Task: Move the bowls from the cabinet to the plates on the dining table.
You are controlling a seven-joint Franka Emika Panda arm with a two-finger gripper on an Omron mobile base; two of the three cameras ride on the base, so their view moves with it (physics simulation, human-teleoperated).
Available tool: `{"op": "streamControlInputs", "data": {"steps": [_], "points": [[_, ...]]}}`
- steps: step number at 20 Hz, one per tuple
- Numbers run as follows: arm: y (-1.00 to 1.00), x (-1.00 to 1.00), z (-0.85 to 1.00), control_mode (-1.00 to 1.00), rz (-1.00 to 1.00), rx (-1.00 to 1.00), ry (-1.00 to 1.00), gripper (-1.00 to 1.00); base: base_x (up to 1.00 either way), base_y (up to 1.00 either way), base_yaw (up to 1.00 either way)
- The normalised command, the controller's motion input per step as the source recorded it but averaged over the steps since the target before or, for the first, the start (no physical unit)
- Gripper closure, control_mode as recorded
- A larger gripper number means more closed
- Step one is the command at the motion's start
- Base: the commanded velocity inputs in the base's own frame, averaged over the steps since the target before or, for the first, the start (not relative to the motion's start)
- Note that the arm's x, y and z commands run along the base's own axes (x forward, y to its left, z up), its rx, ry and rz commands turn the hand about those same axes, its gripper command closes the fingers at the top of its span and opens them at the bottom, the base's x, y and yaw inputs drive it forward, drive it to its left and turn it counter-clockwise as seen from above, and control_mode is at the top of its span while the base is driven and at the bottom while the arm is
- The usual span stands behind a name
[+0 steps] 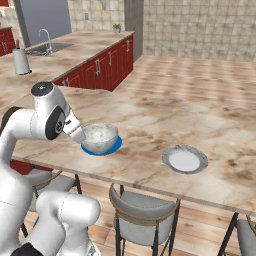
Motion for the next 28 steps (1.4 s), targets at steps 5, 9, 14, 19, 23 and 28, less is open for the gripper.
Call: {"op": "streamControlInputs", "data": {"steps": [5,9,14,19,23,28], "points": [[0.15,-0.75,0.44,-1.0,0.18,-0.07,0.12,-1.0,0.0,0.0,0.0],[0.11,-0.64,0.3,-1.0,0.19,-0.07,0.1,-1.0,0.0,0.0,0.0],[0.11,-0.56,0.18,-1.0,0.2,-0.02,0.04,-1.0,0.0,0.0,0.0],[0.02,-0.86,0.12,-1.0,0.13,0.0,0.0,-1.0,0.0,0.0,0.0],[0.0,-0.95,0.03,-1.0,0.1,0.0,-0.02,-1.0,0.0,0.0,0.0],[0.0,-0.36,0.0,-1.0,0.08,-0.06,-0.06,-1.0,0.0,0.0,0.0]]}}
